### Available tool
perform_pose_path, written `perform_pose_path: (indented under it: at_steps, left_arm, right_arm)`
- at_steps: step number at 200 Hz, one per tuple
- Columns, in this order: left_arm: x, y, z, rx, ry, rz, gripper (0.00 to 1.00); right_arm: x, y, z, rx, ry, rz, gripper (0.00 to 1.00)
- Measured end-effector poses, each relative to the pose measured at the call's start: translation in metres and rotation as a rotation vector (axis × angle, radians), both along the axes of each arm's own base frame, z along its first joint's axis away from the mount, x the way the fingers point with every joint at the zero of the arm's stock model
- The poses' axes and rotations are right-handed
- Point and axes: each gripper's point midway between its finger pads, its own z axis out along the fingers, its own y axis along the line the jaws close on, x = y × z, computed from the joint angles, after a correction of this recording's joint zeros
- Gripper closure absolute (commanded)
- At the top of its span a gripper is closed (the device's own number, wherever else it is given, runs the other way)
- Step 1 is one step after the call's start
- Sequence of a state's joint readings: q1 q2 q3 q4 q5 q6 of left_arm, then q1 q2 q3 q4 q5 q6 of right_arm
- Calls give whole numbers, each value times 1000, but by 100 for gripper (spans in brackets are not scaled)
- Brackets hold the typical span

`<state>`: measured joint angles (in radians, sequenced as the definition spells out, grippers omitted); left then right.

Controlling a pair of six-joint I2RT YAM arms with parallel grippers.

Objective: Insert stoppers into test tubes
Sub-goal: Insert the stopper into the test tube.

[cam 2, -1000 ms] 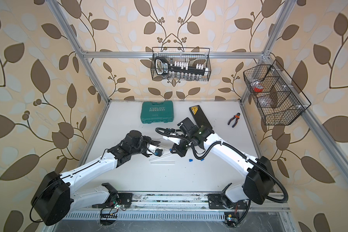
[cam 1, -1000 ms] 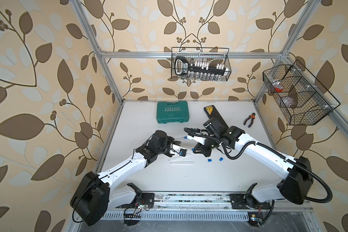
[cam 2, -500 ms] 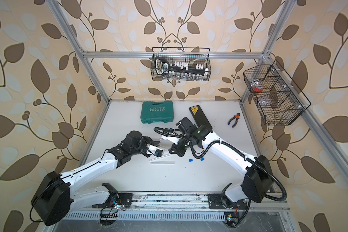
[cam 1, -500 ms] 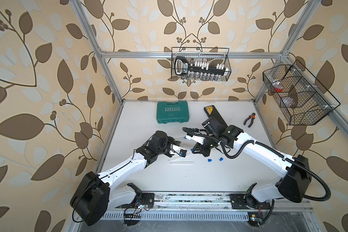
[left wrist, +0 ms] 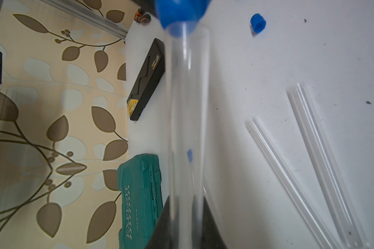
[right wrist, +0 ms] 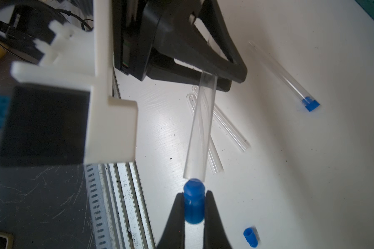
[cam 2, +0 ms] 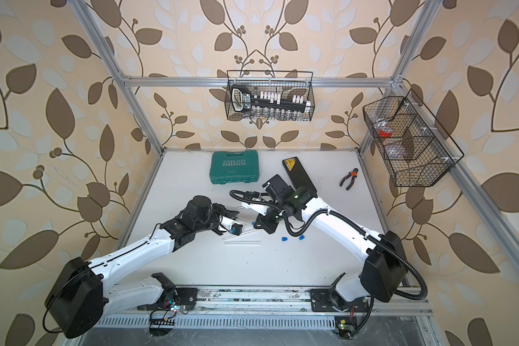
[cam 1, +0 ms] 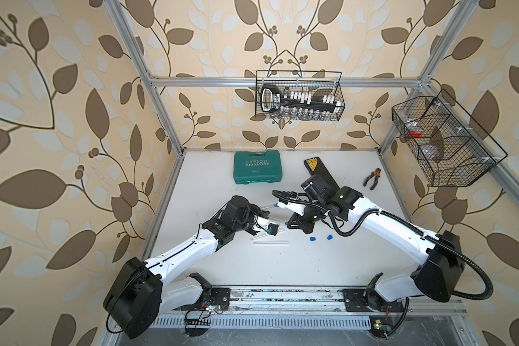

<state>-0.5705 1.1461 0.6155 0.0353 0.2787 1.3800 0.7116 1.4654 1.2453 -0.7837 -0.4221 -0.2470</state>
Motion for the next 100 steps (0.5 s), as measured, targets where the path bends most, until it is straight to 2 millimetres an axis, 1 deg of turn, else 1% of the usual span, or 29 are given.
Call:
perform_pose_path:
  at_steps: [52, 100]
  left_arm:
    - [-3, -3, 2, 0, -9, -13, 100]
    - [-6, -6, 0, 40, -42, -19, 100]
  right_arm:
    - [-3, 0, -1, -2, 7, 6, 100]
    - [-5, -1, -7, -49, 55, 6, 100]
